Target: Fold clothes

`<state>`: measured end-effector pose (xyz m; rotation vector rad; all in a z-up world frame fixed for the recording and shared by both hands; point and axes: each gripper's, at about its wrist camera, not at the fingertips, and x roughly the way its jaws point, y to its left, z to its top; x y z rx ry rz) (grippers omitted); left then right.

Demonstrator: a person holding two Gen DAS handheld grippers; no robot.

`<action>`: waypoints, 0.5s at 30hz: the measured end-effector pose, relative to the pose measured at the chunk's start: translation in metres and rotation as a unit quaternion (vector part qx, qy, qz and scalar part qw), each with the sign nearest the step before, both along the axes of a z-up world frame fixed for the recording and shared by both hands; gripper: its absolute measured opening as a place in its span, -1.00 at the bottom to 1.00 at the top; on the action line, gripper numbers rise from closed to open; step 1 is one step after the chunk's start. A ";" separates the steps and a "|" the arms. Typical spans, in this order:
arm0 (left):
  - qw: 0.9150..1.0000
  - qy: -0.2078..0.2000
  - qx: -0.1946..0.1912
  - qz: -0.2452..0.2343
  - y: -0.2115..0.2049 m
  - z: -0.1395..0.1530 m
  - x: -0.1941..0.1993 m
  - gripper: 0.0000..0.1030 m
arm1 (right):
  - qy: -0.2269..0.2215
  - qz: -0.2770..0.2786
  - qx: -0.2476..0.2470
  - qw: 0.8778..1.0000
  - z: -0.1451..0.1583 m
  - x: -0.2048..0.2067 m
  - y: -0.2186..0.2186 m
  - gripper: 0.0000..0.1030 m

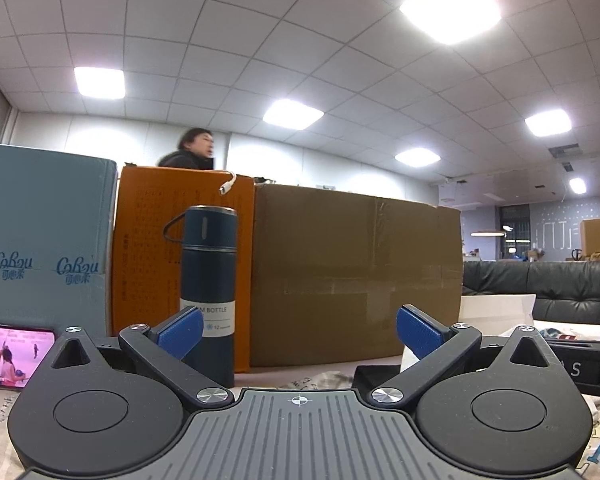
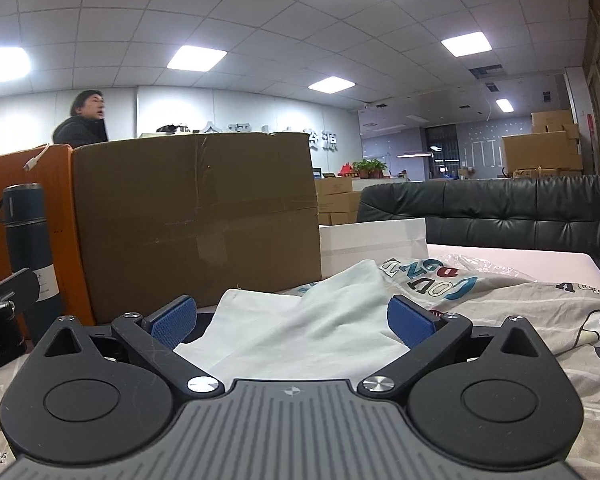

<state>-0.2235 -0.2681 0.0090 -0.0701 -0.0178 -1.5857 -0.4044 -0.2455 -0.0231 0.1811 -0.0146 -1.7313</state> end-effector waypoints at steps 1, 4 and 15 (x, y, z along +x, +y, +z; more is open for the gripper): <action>1.000 0.001 0.001 0.000 0.000 0.000 0.000 1.00 | -0.001 -0.002 0.000 1.000 0.000 0.000 0.000 1.00; 1.000 0.003 0.003 0.002 0.000 0.000 0.001 1.00 | -0.002 -0.001 0.000 1.000 -0.001 0.001 0.000 1.00; 1.000 -0.005 -0.008 0.000 0.005 -0.001 -0.002 1.00 | -0.004 -0.020 -0.035 0.999 -0.002 0.002 0.007 1.00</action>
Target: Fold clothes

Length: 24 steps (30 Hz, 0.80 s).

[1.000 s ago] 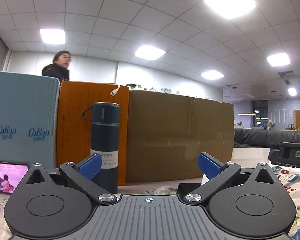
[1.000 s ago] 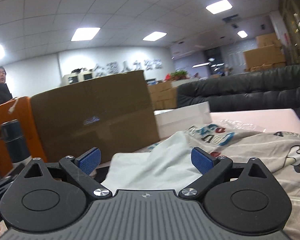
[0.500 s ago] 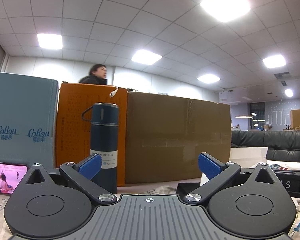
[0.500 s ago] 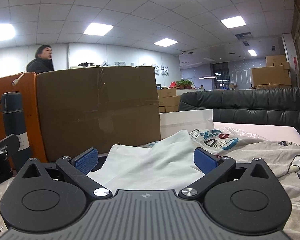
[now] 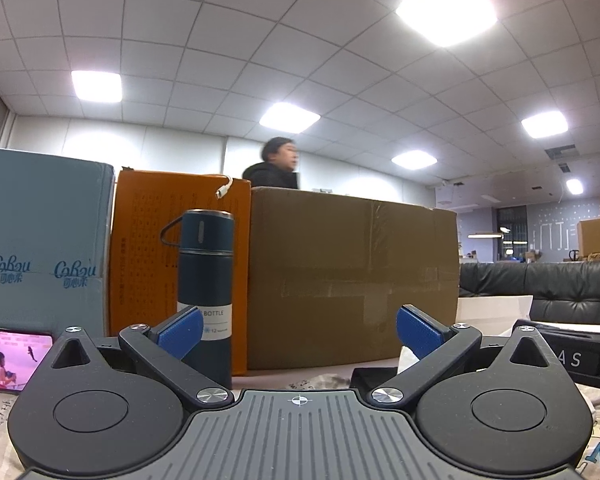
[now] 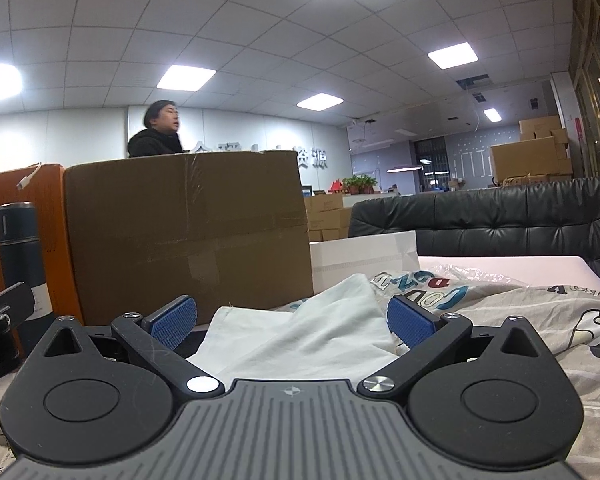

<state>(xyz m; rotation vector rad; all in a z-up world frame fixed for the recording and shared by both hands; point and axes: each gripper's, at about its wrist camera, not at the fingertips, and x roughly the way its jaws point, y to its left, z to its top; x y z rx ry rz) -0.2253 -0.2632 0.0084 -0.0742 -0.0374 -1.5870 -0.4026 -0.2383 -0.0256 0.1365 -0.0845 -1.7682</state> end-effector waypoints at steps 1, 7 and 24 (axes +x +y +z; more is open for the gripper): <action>1.000 0.000 0.000 0.001 0.000 0.000 0.000 1.00 | 0.001 -0.002 -0.001 1.000 0.000 0.000 0.001 1.00; 1.000 0.002 -0.002 0.002 0.002 0.000 0.000 1.00 | 0.005 -0.011 -0.006 1.000 0.000 0.002 0.004 1.00; 1.000 0.007 0.003 0.008 0.000 0.001 0.001 1.00 | 0.012 -0.009 -0.005 1.000 0.002 0.004 0.007 1.00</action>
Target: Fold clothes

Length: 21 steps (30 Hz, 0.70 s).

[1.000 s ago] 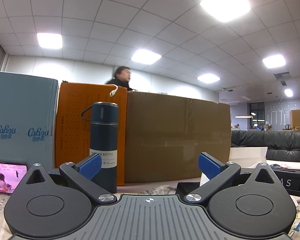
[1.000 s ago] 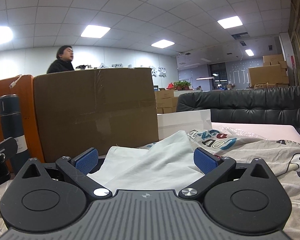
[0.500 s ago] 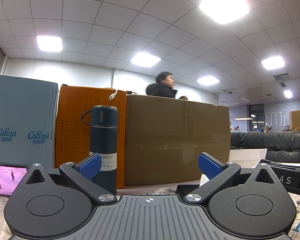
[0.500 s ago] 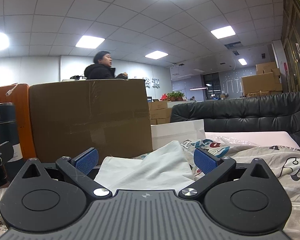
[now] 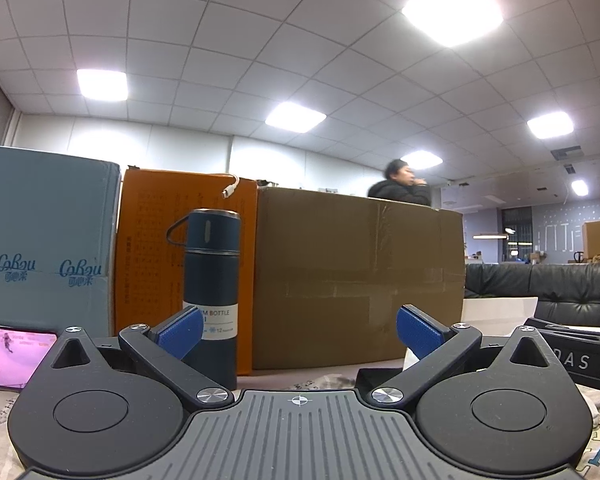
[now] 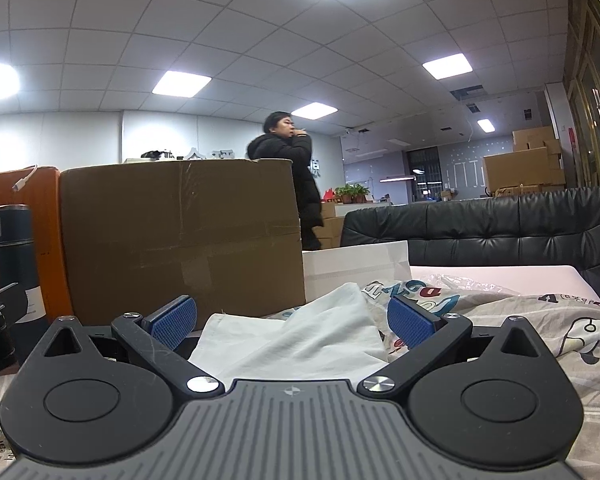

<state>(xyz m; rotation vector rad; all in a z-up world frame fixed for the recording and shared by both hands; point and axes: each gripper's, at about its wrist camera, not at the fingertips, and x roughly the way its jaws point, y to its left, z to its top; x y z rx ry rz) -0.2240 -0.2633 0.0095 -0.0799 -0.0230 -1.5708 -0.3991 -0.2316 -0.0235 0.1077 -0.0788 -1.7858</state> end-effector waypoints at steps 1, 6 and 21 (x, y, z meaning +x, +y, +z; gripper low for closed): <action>1.000 0.001 0.001 0.000 0.000 0.000 0.000 1.00 | 0.002 0.002 0.001 1.000 0.000 0.000 0.001 1.00; 1.000 0.001 0.002 0.000 -0.002 0.000 0.001 1.00 | 0.007 0.007 0.008 1.000 0.001 0.002 -0.001 1.00; 1.000 -0.003 0.005 -0.002 -0.003 -0.001 0.000 1.00 | 0.013 0.007 0.017 1.000 0.000 0.005 -0.004 1.00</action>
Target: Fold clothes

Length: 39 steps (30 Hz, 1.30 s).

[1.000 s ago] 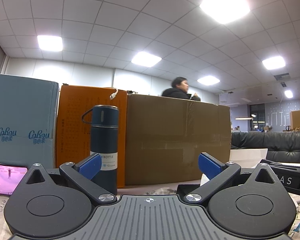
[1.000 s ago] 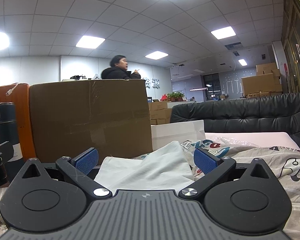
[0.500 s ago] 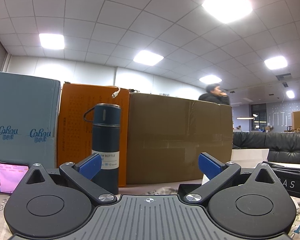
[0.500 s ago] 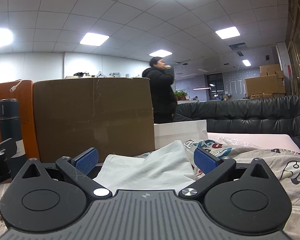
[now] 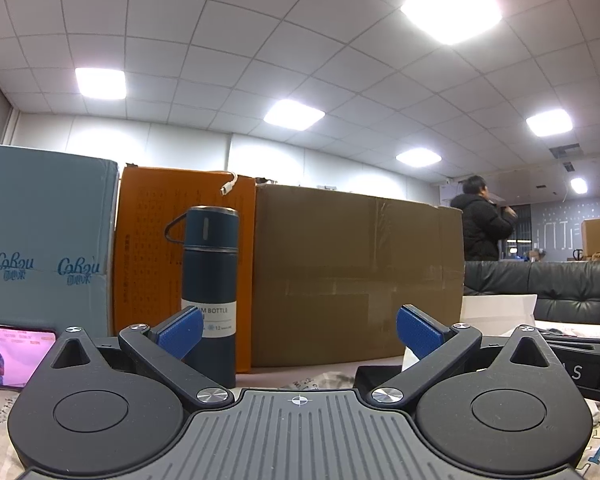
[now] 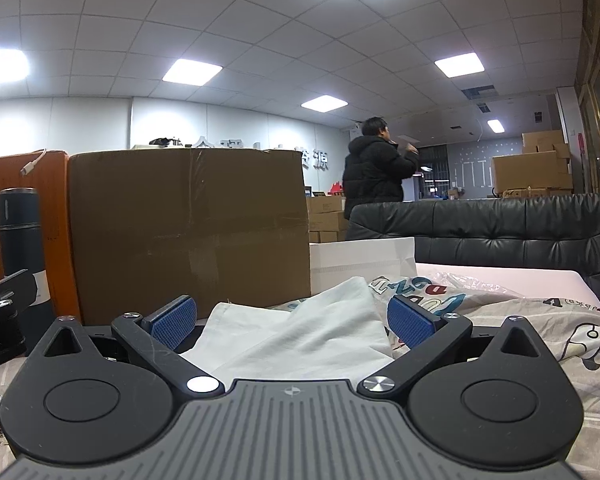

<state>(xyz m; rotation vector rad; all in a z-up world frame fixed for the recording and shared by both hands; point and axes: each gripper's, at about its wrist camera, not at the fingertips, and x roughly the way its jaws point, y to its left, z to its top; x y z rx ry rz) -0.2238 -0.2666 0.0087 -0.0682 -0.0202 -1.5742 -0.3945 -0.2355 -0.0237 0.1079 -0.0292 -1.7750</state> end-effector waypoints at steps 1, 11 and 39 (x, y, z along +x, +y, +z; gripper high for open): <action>1.000 0.000 0.000 0.000 0.000 0.000 0.000 1.00 | 0.000 -0.001 0.001 1.000 0.000 0.000 0.000 1.00; 1.000 -0.003 0.001 0.001 -0.001 0.000 0.000 1.00 | 0.005 0.001 0.013 1.000 -0.001 0.002 -0.003 1.00; 1.000 -0.003 0.003 -0.001 -0.001 0.000 0.000 1.00 | -0.002 0.012 0.013 1.000 -0.001 0.001 -0.001 1.00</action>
